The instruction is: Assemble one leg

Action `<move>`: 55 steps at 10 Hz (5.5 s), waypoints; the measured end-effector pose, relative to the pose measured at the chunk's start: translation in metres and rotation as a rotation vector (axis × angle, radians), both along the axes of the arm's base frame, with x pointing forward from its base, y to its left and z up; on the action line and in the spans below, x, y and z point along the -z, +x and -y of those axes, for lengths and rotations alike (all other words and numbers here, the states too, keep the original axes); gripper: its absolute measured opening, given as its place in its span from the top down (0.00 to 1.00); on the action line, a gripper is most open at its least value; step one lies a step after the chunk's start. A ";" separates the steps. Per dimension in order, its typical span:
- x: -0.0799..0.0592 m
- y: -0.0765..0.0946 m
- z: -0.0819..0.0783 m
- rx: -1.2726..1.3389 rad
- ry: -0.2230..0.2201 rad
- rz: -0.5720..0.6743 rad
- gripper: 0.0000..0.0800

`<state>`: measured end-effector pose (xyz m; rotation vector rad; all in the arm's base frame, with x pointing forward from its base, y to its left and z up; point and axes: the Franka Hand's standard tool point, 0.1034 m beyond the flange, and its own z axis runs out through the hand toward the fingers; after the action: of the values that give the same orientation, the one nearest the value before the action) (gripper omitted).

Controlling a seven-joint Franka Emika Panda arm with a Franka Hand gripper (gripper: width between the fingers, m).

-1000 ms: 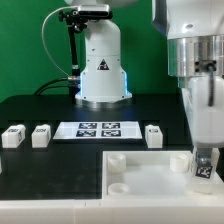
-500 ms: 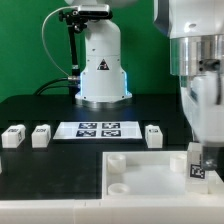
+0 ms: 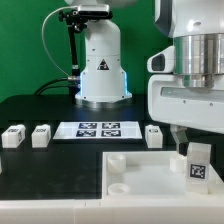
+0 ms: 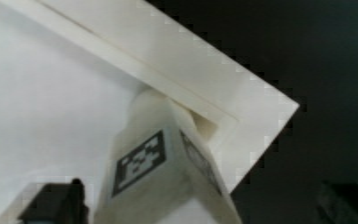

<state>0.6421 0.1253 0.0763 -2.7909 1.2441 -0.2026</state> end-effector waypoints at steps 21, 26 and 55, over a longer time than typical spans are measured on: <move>0.002 -0.007 -0.004 0.697 0.089 -0.044 0.22; 0.003 -0.006 -0.001 0.090 -0.008 -0.013 0.19; -0.006 -0.007 0.001 1.110 0.169 -0.088 0.21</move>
Offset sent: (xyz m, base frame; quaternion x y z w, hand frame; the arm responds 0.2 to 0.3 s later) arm 0.0000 0.0000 0.0000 0.0000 0.0000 -0.0899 0.9960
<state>0.6352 0.1239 0.0825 -1.6888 2.5187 -0.0188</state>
